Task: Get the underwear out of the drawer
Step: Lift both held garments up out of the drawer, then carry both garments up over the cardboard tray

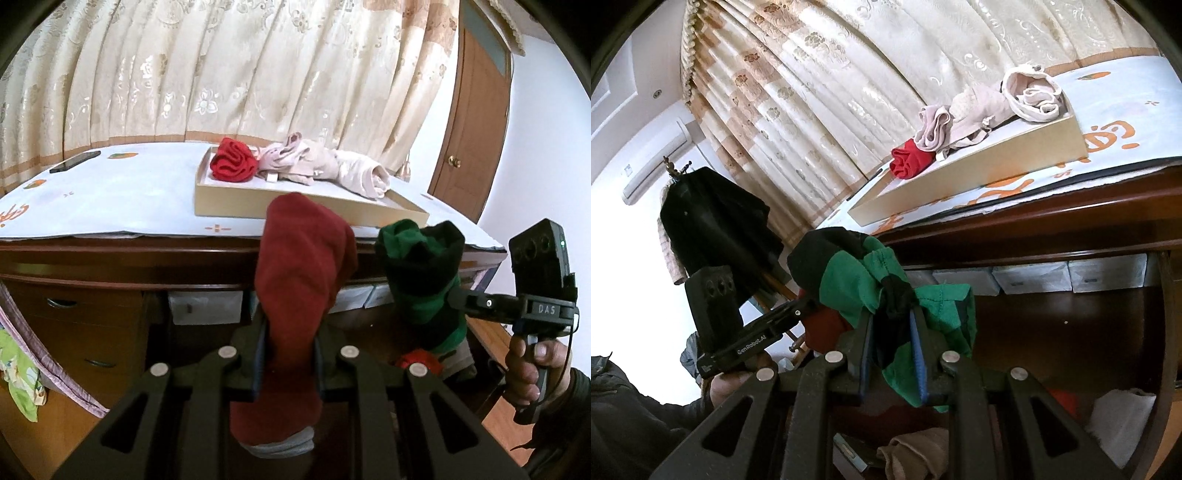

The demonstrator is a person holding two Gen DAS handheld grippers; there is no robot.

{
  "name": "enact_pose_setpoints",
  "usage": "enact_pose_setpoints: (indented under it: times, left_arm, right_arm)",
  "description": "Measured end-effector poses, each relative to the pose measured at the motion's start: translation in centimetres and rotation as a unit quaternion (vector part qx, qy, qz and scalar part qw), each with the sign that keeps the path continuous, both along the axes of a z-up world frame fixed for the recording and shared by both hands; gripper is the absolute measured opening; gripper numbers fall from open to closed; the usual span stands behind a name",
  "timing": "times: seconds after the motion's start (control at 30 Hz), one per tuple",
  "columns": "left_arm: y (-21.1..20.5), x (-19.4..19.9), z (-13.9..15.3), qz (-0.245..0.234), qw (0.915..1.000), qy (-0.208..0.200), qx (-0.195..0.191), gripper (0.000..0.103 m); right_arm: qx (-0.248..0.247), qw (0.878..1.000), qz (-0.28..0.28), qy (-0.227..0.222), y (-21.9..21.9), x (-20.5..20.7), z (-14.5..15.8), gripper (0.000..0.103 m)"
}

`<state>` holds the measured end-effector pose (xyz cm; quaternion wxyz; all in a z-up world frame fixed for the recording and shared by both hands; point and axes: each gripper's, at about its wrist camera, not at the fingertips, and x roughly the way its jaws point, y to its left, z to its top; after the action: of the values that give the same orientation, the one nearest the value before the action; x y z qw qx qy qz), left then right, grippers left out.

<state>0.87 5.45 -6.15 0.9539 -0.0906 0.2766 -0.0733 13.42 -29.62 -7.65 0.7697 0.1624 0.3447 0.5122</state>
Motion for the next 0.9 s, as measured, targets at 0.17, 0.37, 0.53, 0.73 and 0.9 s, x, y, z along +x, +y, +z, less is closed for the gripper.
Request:
enact_pose_setpoints:
  times: [0.17, 0.37, 0.53, 0.73, 0.9]
  left_arm:
    - [-0.1, 0.0, 0.2, -0.001, 1.0, -0.004, -0.001, 0.019]
    - [-0.2, -0.3, 1.0, 0.003, 0.9998, -0.016, 0.007, 0.019]
    - [-0.3, -0.4, 2.8, 0.004, 0.9993, -0.034, 0.016, 0.019]
    - [-0.5, -0.1, 4.5, 0.004, 0.9986, -0.046, 0.025, 0.019]
    - [-0.6, 0.2, 5.1, 0.005, 0.9984, -0.048, 0.029, 0.019]
  right_arm:
    - [0.013, 1.0, -0.001, 0.005, -0.2, 0.0, -0.1, 0.021]
    - [0.026, 1.0, -0.006, 0.006, -0.6, 0.0, 0.3, 0.021]
    - [0.036, 0.999, -0.008, -0.002, -0.8, -0.2, 1.3, 0.021]
    - [0.041, 0.999, -0.017, -0.015, -0.9, -0.2, 2.5, 0.021]
    - [0.036, 0.999, -0.03, -0.023, -1.2, 0.1, 3.2, 0.021]
